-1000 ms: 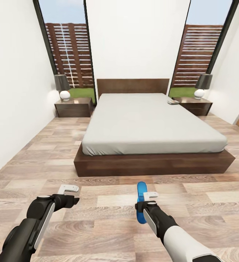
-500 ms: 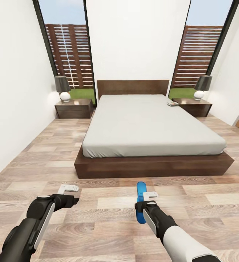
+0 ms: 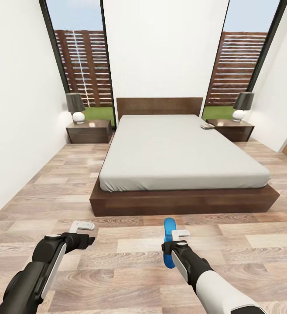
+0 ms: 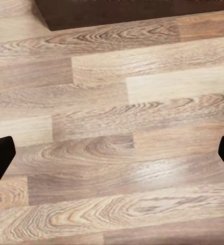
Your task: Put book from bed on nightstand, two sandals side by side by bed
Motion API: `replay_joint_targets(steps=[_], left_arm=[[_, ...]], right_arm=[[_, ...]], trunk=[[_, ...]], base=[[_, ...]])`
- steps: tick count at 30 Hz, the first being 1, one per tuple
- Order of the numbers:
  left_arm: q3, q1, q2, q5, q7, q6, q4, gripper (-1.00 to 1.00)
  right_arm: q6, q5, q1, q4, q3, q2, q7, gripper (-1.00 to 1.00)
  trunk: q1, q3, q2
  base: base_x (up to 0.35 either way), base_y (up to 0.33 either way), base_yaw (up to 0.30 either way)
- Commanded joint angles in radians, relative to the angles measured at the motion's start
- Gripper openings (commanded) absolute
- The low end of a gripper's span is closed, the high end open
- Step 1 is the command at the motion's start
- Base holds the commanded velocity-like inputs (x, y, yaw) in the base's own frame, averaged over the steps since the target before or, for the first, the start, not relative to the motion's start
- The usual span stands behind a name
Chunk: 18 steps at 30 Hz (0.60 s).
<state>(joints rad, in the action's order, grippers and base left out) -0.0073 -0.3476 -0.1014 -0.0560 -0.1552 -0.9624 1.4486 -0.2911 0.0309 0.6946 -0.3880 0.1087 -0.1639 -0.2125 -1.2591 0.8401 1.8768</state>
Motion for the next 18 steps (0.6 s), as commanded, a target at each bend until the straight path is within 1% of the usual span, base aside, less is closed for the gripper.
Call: replay_joint_targets(steps=[1,18], left_arm=[[-0.001,-0.001,-0.001,-0.007,-0.006,-0.004,0.001,1.0],[0.001,-0.001,-0.001,-0.009,-0.006,-0.003,0.0,1.0]], right_arm=[[-0.007,0.005,0.0,-0.002,0.008,0.0,-0.007,-1.0],[-0.005,0.004,0.0,-0.002,0.008,0.001,-0.007,-1.0]], trunk=[[0.004,-0.002,-0.007],[0.069,-0.056,-0.126]], base=[[0.0,0.0,0.0],[0.0,0.0,0.0]])
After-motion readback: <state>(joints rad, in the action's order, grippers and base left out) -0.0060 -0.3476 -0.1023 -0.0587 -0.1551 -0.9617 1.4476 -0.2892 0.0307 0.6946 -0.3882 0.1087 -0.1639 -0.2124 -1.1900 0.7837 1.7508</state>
